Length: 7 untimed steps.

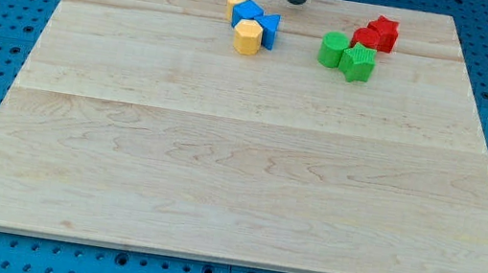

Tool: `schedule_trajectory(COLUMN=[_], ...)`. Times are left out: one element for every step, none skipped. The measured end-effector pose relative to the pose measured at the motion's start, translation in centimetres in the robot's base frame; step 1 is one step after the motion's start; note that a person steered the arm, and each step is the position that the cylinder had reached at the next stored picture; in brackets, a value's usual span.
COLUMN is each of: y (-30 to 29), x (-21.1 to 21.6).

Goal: Separate the yellow hexagon from the group of blocks at the top center

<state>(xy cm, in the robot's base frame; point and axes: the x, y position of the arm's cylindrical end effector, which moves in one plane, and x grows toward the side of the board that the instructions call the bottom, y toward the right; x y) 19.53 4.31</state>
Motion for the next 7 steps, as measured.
schedule_trajectory(y=[-0.12, -0.14, -0.45, -0.68, -0.68, -0.77, -0.38], x=[0.00, 0.00, 0.00, 0.00, 0.00, 0.00, 0.00])
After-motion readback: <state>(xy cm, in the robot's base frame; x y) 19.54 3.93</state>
